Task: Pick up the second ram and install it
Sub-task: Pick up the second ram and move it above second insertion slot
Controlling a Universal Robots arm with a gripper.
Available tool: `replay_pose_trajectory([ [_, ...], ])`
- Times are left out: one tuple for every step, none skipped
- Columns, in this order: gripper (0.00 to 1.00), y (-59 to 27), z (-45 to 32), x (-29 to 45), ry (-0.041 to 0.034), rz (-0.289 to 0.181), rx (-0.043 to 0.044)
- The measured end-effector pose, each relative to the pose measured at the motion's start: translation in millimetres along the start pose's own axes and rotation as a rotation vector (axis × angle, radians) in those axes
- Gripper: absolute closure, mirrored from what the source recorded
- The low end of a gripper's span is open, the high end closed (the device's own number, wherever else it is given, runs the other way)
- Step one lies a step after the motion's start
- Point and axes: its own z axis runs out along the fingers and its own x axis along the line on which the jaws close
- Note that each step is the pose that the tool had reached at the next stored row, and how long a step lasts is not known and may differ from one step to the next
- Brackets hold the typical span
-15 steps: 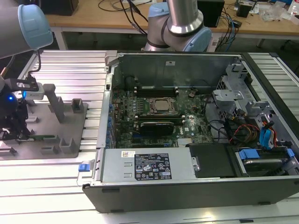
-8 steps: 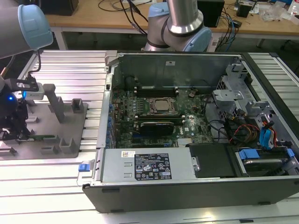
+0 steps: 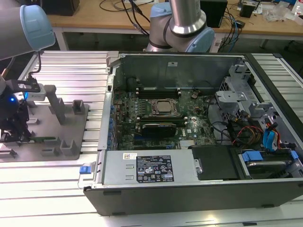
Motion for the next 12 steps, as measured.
replay_pose_trajectory([
  [0.82,0.0,0.0,0.0,0.0,0.0,0.0],
  [0.82,0.0,0.0,0.1,0.0001,0.0,-0.0001],
  [0.82,0.0,0.0,0.1,0.0,0.0,0.0],
  [0.83,0.0,0.0,0.1,0.0,0.0,0.0],
  [0.9,0.0,0.0,0.1,0.0,0.0,0.0],
  [0.91,0.0,0.0,0.2,0.0001,0.0,0.0],
  [0.91,0.0,0.0,0.2,0.0,0.0,0.0],
  [0.91,0.0,0.0,0.2,0.0,0.0,0.0],
  [0.91,0.0,0.0,0.2,0.0,0.002,0.0],
  [0.91,0.0,0.0,0.2,0.0,0.003,0.0001],
  [0.91,0.0,0.0,0.3,0.0,0.003,0.0],
  [0.91,0.0,0.0,0.2,0.0,0.003,0.0001],
])
